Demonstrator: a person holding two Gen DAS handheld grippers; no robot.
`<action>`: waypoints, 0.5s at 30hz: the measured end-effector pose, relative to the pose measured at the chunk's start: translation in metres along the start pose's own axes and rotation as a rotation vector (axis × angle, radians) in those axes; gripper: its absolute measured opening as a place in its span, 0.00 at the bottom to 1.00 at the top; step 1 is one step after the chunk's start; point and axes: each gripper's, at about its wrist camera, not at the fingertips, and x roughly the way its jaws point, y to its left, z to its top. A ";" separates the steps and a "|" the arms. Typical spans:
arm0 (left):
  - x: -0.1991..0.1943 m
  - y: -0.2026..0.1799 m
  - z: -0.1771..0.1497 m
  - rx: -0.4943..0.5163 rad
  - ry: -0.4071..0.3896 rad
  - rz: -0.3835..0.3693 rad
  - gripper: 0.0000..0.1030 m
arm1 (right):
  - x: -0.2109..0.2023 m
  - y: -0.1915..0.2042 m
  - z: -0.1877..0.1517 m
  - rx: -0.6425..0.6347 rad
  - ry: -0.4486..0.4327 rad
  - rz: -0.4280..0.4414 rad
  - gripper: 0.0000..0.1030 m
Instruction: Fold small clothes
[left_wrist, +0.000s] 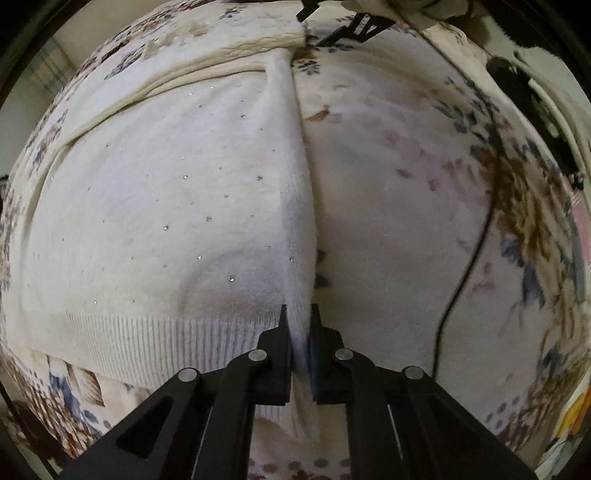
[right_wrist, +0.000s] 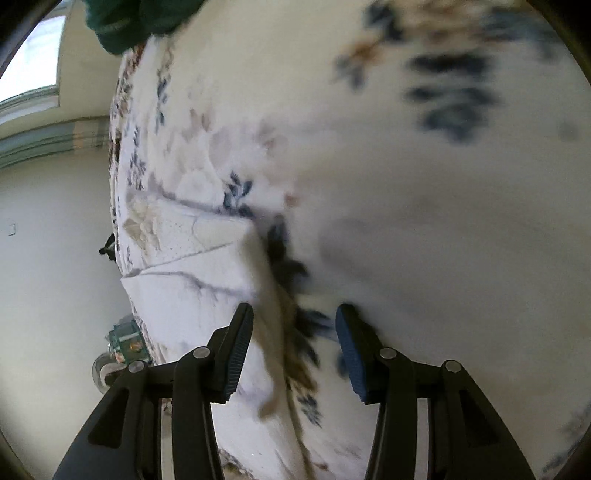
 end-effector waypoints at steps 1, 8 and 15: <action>-0.003 0.002 0.000 -0.012 -0.002 -0.010 0.04 | 0.007 0.006 0.003 -0.013 0.014 0.008 0.48; -0.036 0.046 0.011 -0.150 -0.029 -0.087 0.04 | 0.013 0.038 0.004 -0.087 -0.049 -0.083 0.11; -0.050 0.078 0.013 -0.183 -0.069 -0.075 0.04 | 0.012 0.047 0.016 -0.057 -0.013 -0.132 0.29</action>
